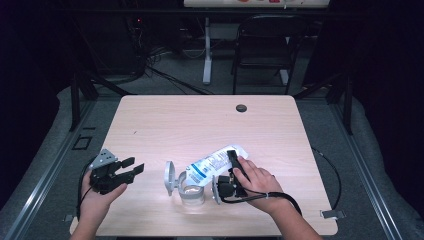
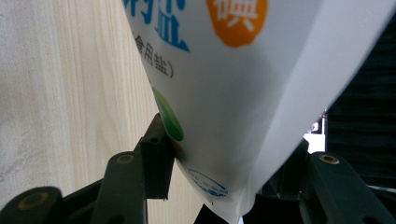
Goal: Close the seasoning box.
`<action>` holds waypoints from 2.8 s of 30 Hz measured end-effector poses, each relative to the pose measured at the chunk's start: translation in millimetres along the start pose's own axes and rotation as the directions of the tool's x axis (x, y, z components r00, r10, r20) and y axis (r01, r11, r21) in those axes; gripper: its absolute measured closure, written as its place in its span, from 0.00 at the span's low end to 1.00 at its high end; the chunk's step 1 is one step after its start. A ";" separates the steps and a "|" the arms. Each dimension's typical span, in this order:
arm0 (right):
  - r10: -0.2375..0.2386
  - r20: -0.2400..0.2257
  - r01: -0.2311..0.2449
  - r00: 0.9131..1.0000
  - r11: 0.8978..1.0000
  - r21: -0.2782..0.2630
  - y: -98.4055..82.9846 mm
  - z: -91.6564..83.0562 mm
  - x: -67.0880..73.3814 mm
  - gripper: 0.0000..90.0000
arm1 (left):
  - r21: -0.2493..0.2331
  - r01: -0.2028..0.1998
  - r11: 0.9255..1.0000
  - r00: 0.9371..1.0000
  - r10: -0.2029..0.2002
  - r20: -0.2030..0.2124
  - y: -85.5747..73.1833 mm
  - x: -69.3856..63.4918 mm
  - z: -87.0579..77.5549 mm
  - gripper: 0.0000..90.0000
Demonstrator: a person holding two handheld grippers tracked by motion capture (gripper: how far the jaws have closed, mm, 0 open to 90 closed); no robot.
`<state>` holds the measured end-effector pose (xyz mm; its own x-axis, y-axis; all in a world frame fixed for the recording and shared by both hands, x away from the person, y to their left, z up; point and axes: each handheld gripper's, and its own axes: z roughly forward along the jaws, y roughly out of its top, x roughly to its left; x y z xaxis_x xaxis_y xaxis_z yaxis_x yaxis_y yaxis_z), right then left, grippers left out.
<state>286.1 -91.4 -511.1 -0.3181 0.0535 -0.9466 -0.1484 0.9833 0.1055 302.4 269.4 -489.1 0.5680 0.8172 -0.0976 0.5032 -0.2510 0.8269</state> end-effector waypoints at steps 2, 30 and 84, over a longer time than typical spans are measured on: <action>-0.006 0.001 0.006 1.000 1.000 0.009 0.1 -0.1 0.1 0.56 | 0.000 0.000 1.000 1.000 0.000 0.000 0.0 -0.1 0.1 0.58; -0.105 0.025 0.104 0.994 0.994 0.027 4.7 -0.2 1.2 0.57 | 0.005 0.000 1.000 1.000 0.000 -0.001 -0.1 0.4 -0.1 0.58; -0.198 0.067 0.195 0.978 0.980 0.040 3.8 -4.0 -0.5 0.61 | -0.002 0.004 1.000 1.000 -0.004 -0.003 -0.7 0.4 0.7 0.58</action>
<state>281.9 -88.3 -509.0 -0.2189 -0.1302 -0.9670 -0.1700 0.9810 -0.0936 302.8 269.5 -490.1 0.5641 0.8197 -0.0993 0.5042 -0.2467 0.8276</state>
